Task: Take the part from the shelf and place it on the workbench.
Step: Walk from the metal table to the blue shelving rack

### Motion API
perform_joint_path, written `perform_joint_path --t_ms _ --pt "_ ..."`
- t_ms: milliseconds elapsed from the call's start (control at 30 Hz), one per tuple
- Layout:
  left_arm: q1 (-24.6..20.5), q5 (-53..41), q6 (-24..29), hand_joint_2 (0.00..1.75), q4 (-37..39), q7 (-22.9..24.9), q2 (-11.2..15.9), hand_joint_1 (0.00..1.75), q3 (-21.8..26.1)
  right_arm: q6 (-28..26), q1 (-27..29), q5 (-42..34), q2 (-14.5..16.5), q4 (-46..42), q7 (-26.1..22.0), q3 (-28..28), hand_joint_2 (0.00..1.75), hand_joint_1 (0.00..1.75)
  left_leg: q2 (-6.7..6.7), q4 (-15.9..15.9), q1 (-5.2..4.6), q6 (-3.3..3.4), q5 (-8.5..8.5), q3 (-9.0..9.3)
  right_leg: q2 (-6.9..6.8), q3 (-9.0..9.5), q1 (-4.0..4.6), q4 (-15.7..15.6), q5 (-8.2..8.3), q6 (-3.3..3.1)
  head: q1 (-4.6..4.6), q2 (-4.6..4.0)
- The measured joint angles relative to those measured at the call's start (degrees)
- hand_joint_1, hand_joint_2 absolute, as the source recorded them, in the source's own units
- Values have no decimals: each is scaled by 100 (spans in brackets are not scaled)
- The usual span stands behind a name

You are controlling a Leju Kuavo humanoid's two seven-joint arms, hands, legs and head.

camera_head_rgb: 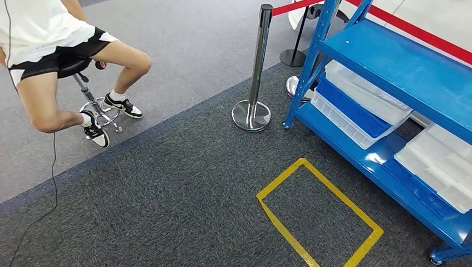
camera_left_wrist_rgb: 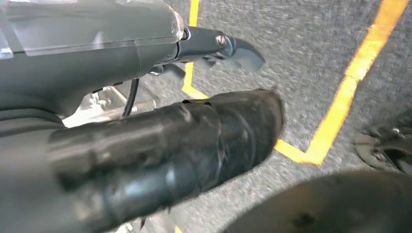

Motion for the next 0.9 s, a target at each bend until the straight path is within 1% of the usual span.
perform_joint_path --t_ms 33,67,100,133,167,200,233,267,300,333,367,400,433,467,500,533,567,600,633,667,700,733,767,800,833,867,900 --pt "6 -4 -3 0 0 -1 -2 0 0 0 -6 1 -1 0 -1 -1 0 0 57 -22 -2 34 0 38 -131 -104 10 212 -127 -2 2 0" --pt "12 -7 -4 0 0 -1 -1 0 0 0 -13 1 0 0 -2 -2 0 0 122 -30 -15 64 -8 55 -257 -271 20 534 -296 0 1 0" --pt "15 -9 -5 0 0 -2 1 0 -1 1 -21 2 1 0 -3 -2 0 0 185 -29 -33 91 -24 63 -317 -482 25 906 -465 8 0 0" --pt "15 -10 -7 0 0 -3 3 0 -1 1 -23 2 2 0 -4 -2 0 0 246 -29 -52 108 -44 76 -336 -674 23 1224 -577 19 -2 0" --pt "14 -11 -9 0 0 -5 4 0 -1 0 -20 2 3 0 -4 -2 0 0 302 -28 -69 119 -68 98 -347 -797 21 1399 -596 28 -2 0" --pt "11 -14 -10 0 0 -10 3 0 -2 -2 -13 3 3 0 -4 -2 0 0 352 -28 -81 120 -99 132 -359 -811 24 1360 -498 19 -1 0" --pt "10 -15 -11 0 0 -17 3 0 -3 -5 -2 5 2 0 -4 -2 0 0 398 -27 -92 114 -135 181 -384 -715 33 1108 -301 -8 -1 0" --pt "13 -16 -14 0 0 -24 1 0 -3 -7 7 7 -2 0 -4 -3 0 0 445 -29 -97 105 -178 229 -464 -550 58 715 -64 -61 1 0" --pt "17 -18 -17 0 0 -31 -7 0 -5 -9 14 8 -11 1 -4 -3 0 0 492 -25 -107 89 -221 279 -584 -407 104 355 68 -118 -1 0" --pt "20 -19 -19 0 0 -38 -13 0 -6 -9 9 9 -20 2 -5 -4 0 0 540 -23 -114 68 -260 306 -690 -303 149 90 125 -170 1 0" --pt "20 -21 -21 0 0 -42 -19 0 -7 -9 5 10 -29 3 -5 -4 0 0 592 -18 -120 42 -296 327 -772 -262 191 -51 138 -214 2 0" --pt "15 -22 -20 0 -1 -45 -24 0 -8 -9 3 10 -34 4 -6 -4 0 0 631 4 -126 13 -314 357 -778 -261 211 -73 92 -242 3 0" --pt "4 -25 -19 0 -1 -46 -22 0 -8 -9 1 11 -34 5 -6 -4 0 0 668 25 -126 -18 -332 386 -725 -218 202 -95 112 -272 5 0" --pt "-7 -26 -17 0 -2 -46 -22 0 -8 -9 10 11 -33 5 -6 -4 0 0 647 82 -118 -46 -357 413 -672 -163 184 -124 139 -299 5 0" --pt "-16 -27 -16 0 -2 -47 -21 0 -9 -8 12 11 -32 6 -6 -4 0 0 565 210 -108 -72 -403 393 -619 -99 159 -145 126 -327 2 0" --pt "-21 -28 -16 0 -2 -48 -21 0 -9 -8 6 11 -31 7 -6 -4 0 0 461 416 -93 -100 -494 299 -569 -40 135 -163 117 -350 -2 0" --pt "-20 -29 -15 0 -2 -48 -21 0 -10 -8 -4 11 -29 7 -7 -4 0 0 340 721 -71 -126 -623 128 -520 -9 118 -176 103 -369 -5 0" --pt "-16 -31 -15 0 -2 -48 -21 0 -12 -8 -17 11 -29 7 -7 -4 0 0 258 1076 -50 -153 -780 -98 -459 10 105 -178 85 -382 -9 0" --pt "-10 -33 -16 0 -2 -48 -21 0 -13 -9 -28 11 -29 7 -7 -5 0 0 223 1397 -25 -181 -920 -331 -388 30 96 -177 65 -384 -10 0" --pt "-3 -34 -17 0 -2 -48 -21 0 -14 -9 -32 11 -29 7 -7 -5 0 0 208 1599 -2 -207 -988 -517 -313 61 88 -175 38 -379 -10 0" --pt "6 -35 -17 0 -2 -48 -19 0 -15 -9 -31 11 -30 7 -7 -5 0 0 204 1621 18 -229 -943 -621 -237 103 78 -173 6 -365 -11 0" --pt "16 -36 -18 0 -2 -48 -16 0 -15 -9 -26 11 -29 7 -8 -6 0 0 199 1442 35 -249 -758 -631 -165 158 65 -169 -33 -341 -11 0" --pt "24 -38 -17 0 -2 -48 -13 0 -15 -9 -17 11 -28 7 -8 -6 0 0 165 1102 52 -267 -454 -567 -103 211 52 -165 -78 -311 -11 0" --pt "32 -43 -17 0 -2 -48 -10 0 -17 -9 -9 11 -27 8 -8 -6 0 0 85 753 65 -277 -183 -501 -49 261 43 -150 -121 -275 -10 0" --pt "36 -48 -18 0 -2 -49 -8 0 -22 -9 -7 12 -26 10 -9 -6 0 0 10 471 66 -265 -2 -452 -2 275 36 -139 -153 -235 -13 0" --pt "31 -52 -18 0 -2 -51 -7 0 -29 -9 -7 13 -25 12 -10 -6 0 0 -54 307 63 -237 115 -427 39 265 34 -135 -174 -197 -13 0" --pt "21 -56 -17 0 -2 -53 -7 0 -40 -8 -9 14 -25 14 -11 -6 0 0 -80 258 52 -195 118 -439 71 255 35 -124 -176 -160 -15 0"
